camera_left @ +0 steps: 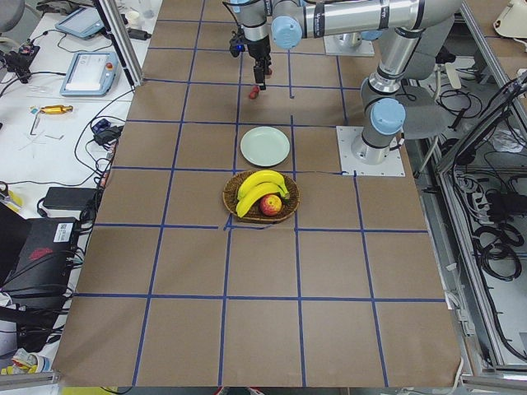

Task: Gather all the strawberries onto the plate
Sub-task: 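Move the right gripper over the green-topped strawberry nearest the robot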

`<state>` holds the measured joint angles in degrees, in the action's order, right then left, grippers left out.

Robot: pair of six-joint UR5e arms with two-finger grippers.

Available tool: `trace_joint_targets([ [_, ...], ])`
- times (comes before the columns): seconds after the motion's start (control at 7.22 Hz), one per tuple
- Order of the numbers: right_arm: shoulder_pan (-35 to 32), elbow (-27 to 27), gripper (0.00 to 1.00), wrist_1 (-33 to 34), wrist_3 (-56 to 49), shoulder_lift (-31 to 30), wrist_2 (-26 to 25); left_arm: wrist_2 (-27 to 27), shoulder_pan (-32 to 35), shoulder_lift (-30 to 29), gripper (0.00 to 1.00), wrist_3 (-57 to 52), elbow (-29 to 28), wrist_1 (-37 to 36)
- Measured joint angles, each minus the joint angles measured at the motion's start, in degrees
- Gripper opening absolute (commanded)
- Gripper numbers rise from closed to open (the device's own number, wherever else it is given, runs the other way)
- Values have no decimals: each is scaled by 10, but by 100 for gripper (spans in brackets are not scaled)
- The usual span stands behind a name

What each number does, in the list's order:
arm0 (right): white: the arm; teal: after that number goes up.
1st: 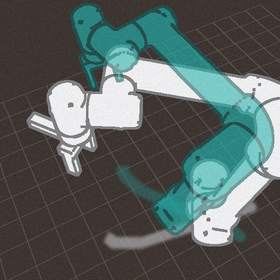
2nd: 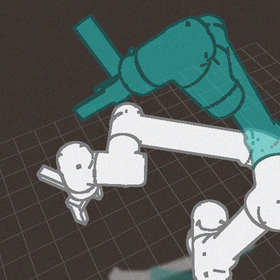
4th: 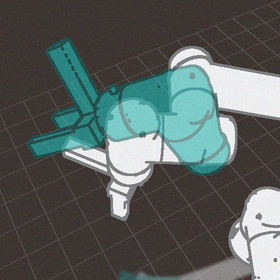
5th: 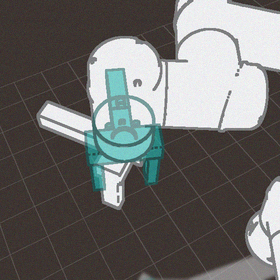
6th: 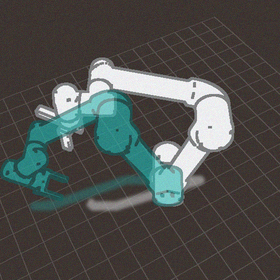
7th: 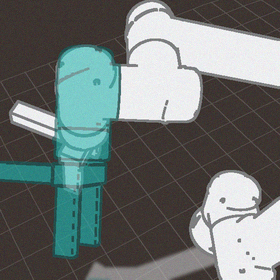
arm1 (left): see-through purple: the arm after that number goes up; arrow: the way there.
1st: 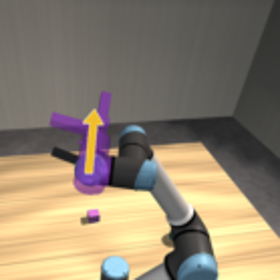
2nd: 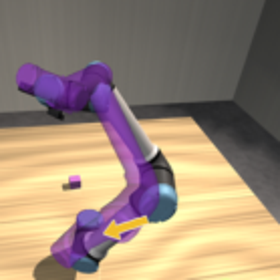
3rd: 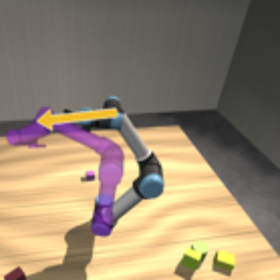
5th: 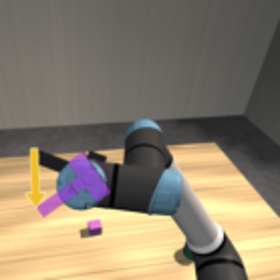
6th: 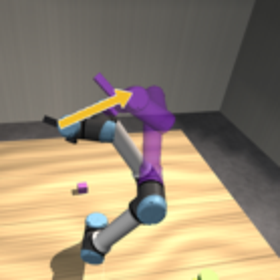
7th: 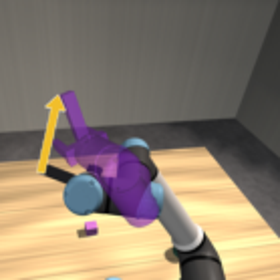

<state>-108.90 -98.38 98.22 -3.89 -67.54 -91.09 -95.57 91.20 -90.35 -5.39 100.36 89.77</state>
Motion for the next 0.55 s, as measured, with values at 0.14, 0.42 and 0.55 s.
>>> trace_joint_targets([
  [0.14, 1, -9, 100, 4, -3, 1, -3, 1, 1, 0, 100, 0, 2, 0],
  [0.42, 1, -18, 100, 36, -4, 12, 1, 1, 5, -2, 100, 1, 3, -1],
  [0.55, 1, -24, 100, 62, -4, 20, 7, 1, 7, -2, 100, 1, 4, -1],
])
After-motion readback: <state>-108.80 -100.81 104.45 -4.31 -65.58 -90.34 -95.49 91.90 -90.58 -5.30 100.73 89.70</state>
